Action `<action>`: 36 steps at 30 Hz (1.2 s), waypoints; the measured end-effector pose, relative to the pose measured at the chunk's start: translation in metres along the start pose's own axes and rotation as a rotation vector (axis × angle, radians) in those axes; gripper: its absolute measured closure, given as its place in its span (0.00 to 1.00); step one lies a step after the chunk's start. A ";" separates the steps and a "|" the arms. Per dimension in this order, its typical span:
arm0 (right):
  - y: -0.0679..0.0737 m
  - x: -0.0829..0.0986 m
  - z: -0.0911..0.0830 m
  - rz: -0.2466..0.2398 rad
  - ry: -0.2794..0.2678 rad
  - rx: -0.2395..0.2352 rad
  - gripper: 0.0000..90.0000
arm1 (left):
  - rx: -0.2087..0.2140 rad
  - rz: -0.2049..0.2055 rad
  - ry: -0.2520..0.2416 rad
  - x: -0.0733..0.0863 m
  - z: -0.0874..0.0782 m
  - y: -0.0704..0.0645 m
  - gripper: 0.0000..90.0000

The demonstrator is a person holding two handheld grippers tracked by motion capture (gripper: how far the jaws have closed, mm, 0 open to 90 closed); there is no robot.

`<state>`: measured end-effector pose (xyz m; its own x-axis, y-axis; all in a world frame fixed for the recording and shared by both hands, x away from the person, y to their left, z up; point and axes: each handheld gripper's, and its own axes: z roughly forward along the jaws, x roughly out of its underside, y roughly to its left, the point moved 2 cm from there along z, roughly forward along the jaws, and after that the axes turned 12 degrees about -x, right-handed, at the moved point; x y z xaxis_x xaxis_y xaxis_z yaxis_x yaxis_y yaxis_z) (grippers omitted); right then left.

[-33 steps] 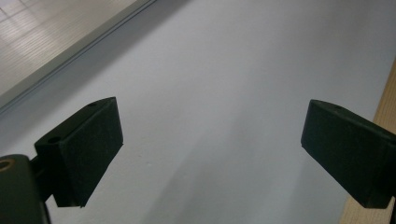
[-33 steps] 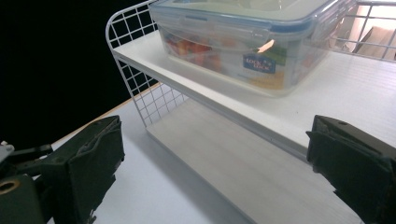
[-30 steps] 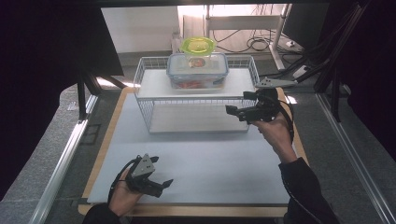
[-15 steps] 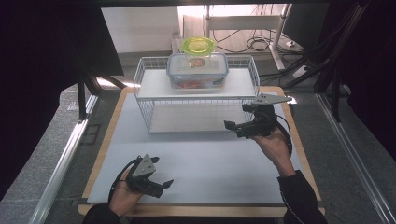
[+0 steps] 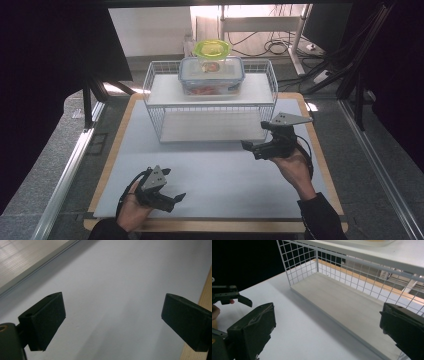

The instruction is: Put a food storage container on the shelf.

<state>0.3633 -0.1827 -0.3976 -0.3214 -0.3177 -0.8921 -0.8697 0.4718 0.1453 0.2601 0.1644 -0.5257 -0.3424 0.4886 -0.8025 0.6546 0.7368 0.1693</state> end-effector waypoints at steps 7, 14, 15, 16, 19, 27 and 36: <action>0.010 0.011 -0.006 -0.013 0.013 0.037 0.00 | -0.001 0.000 0.000 0.000 0.000 0.000 0.06; 0.018 0.021 -0.011 -0.019 0.024 0.051 0.00 | -0.003 -0.002 -0.001 0.000 0.000 0.000 0.06; 0.018 0.022 -0.011 -0.021 0.024 0.053 0.00 | -0.002 -0.004 -0.001 0.000 0.000 0.000 0.06; 0.019 0.023 -0.012 -0.023 0.025 0.056 0.00 | -0.002 -0.002 0.000 0.000 0.000 0.000 0.06; 0.022 0.027 -0.013 -0.031 0.035 0.060 0.00 | -0.002 0.000 0.001 0.000 0.000 0.000 0.06; 0.028 0.036 -0.015 -0.036 0.058 0.055 0.00 | -0.003 0.000 0.003 0.000 0.000 0.000 0.06; 0.036 0.042 -0.019 -0.044 0.061 0.061 0.00 | -0.001 0.003 0.005 0.000 0.001 -0.001 0.06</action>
<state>0.3115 -0.1944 -0.4221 -0.3076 -0.3880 -0.8688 -0.8594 0.5053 0.0786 0.2600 0.1633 -0.5266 -0.3438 0.4931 -0.7991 0.6551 0.7357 0.1721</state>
